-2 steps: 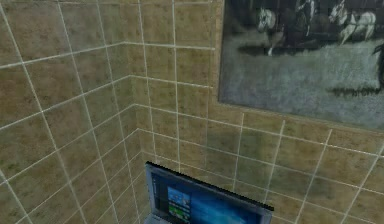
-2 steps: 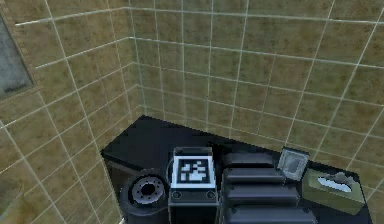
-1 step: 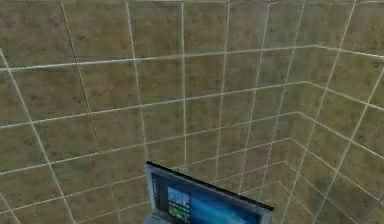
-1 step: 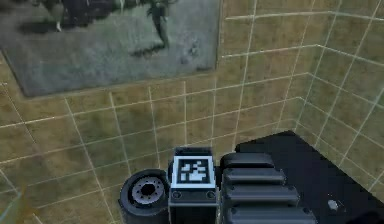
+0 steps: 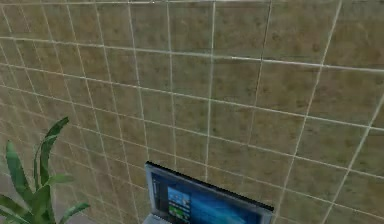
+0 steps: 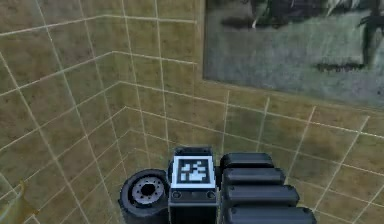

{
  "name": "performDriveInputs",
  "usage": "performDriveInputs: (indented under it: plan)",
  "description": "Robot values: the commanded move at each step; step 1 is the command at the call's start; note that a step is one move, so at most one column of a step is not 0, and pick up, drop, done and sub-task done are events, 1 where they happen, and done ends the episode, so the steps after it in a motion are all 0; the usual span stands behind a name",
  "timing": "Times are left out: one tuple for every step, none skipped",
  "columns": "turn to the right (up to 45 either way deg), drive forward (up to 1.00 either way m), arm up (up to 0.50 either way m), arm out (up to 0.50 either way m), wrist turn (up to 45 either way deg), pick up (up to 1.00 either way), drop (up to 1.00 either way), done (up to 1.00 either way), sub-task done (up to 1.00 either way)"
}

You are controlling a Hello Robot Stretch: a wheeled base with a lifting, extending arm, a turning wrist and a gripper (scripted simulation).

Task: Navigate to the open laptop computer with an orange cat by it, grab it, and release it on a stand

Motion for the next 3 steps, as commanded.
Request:
performDriveInputs:
  plan:
    - [-45.0, 0.0, 0.0, 0.0, 0.0, 0.0, 0.0, 0.0, 0.0]
    - [-39.0, 0.0, 0.0, 0.0, 0.0, 0.0, 0.0, 0.0, 0.0]
    - [0.0, 0.9, 0.0, 0.0, 0.0, 0.0, 0.0, 0.0, 0.0]
